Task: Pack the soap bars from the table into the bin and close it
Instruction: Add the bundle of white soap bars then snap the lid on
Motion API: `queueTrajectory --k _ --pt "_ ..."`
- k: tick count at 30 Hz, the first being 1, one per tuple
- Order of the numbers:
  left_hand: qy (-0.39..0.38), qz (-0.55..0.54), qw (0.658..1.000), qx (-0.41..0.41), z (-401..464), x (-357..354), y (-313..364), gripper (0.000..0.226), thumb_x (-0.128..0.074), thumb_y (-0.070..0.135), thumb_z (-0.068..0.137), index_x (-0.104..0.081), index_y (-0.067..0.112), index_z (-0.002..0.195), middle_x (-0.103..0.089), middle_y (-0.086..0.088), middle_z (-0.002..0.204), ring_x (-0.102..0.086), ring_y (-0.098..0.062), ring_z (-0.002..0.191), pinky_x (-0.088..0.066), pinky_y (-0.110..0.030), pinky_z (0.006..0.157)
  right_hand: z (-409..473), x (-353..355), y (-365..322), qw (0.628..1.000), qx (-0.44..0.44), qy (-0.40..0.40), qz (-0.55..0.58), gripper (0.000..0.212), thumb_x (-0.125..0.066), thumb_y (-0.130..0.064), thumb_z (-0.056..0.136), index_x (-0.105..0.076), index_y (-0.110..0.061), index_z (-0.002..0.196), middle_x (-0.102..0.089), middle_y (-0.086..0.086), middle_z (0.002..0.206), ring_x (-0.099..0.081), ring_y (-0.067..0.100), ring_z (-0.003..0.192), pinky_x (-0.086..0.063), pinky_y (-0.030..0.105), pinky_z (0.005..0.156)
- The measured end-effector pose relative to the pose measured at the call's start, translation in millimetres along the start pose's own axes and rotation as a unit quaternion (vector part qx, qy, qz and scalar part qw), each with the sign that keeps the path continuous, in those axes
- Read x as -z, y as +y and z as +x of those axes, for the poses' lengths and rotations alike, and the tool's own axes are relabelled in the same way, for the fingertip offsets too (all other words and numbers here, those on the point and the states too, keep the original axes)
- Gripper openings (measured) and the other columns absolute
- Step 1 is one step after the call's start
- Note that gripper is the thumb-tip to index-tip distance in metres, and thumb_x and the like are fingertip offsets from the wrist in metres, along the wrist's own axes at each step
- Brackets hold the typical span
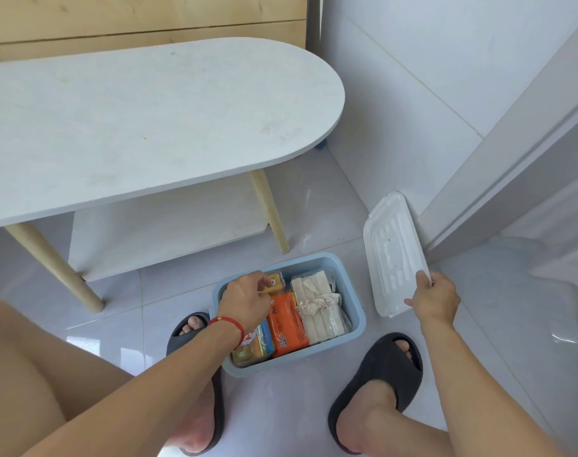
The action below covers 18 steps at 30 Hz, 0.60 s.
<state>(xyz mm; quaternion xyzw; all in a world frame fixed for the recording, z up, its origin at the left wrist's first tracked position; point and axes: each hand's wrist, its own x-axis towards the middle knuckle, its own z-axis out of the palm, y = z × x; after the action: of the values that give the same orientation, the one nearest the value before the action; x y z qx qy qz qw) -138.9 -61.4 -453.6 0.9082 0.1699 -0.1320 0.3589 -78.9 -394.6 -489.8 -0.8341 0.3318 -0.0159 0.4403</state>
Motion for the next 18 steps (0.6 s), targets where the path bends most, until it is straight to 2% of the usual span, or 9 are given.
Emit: queueTrajectory --k 3,5,8,10,12,14,16,18 --pt "0.003 -0.006 1.000 0.001 -3 1 6 0.028 -0.057 0.006 0.089 -0.068 0.020 0.110 -0.069 0.000 0.109 -0.063 -0.018 0.097 -0.056 -0.028 0.079 -13 7 -11 0.999 -0.008 -0.001 0.032 0.023 -0.050 -0.030 0.104 -0.061 -0.019 0.087 -0.060 0.000 0.091 -0.073 0.026 0.059 -0.051 0.034 0.054" --pt "0.001 -0.028 1.000 0.000 -6 1 14 0.028 -0.055 0.005 0.087 -0.069 0.019 0.107 -0.069 -0.001 0.105 -0.064 -0.020 0.096 -0.057 -0.030 0.081 -26 16 -19 0.999 0.007 -0.003 0.051 0.025 -0.049 -0.030 0.104 -0.059 -0.022 0.082 -0.059 0.002 0.085 -0.074 0.025 0.060 -0.049 0.032 0.055" --pt "-0.004 -0.081 0.997 0.017 -7 4 32 0.023 -0.054 0.009 0.091 -0.071 0.021 0.100 -0.071 0.000 0.096 -0.068 -0.020 0.089 -0.058 -0.029 0.078 -48 32 -28 0.996 0.079 -0.015 0.039 0.016 -0.048 -0.034 0.102 -0.062 -0.026 0.102 -0.064 -0.002 0.094 -0.075 0.021 0.072 -0.048 0.025 0.056" --pt "-0.033 -0.208 0.974 0.088 -7 10 45 0.017 -0.058 0.010 0.092 -0.073 0.013 0.099 -0.070 -0.005 0.089 -0.067 -0.022 0.079 -0.062 -0.036 0.077 -62 44 -30 0.989 0.146 -0.020 0.018 0.015 -0.049 -0.037 0.099 -0.060 -0.034 0.109 -0.066 -0.009 0.100 -0.071 0.016 0.083 -0.053 0.031 0.066" --pt "-0.084 -0.396 0.899 0.164 -6 18 56 0.022 -0.061 0.012 0.094 -0.069 -0.002 0.109 -0.067 -0.015 0.093 -0.065 -0.028 0.081 -0.063 -0.042 0.073 -79 55 -29 0.978 0.205 -0.033 0.012 0.013 -0.051 -0.038 0.099 -0.058 -0.042 0.109 -0.065 -0.014 0.102 -0.063 0.005 0.088 -0.051 0.030 0.070" --pt "-0.134 -0.534 0.810 0.201 -4 28 62 0.042 -0.058 0.030 0.098 -0.059 -0.007 0.118 -0.064 -0.021 0.109 -0.067 -0.034 0.096 -0.061 -0.044 0.076 -94 63 -27 0.966 0.252 -0.057 0.024 0.017 -0.054 -0.032 0.100 -0.058 -0.045 0.109 -0.064 -0.018 0.102 -0.060 0.001 0.091 -0.046 0.020 0.069" --pt "-0.168 -0.627 0.727 0.225 2 37 60 0.059 -0.054 0.048 0.097 -0.049 -0.005 0.123 -0.058 -0.026 0.121 -0.064 -0.040 0.109 -0.059 -0.048 0.083 -103 68 -26 0.953 0.286 -0.091 0.037 0.021 -0.055 -0.028 0.101 -0.059 -0.046 0.110 -0.065 -0.021 0.104 -0.060 -0.001 0.095 -0.045 0.011 0.071" --pt "-0.180 -0.682 0.671 0.229 7 48 53 0.066 -0.053 0.056 0.094 -0.043 -0.002 0.125 -0.058 -0.025 0.126 -0.063 -0.039 0.114 -0.057 -0.047 0.088 -109 69 -29 0.939 0.309 -0.145 0.039 0.021 -0.057 -0.026 0.100 -0.061 -0.043 0.112 -0.066 -0.018 0.107 -0.060 0.002 0.098 -0.045 0.008 0.076"
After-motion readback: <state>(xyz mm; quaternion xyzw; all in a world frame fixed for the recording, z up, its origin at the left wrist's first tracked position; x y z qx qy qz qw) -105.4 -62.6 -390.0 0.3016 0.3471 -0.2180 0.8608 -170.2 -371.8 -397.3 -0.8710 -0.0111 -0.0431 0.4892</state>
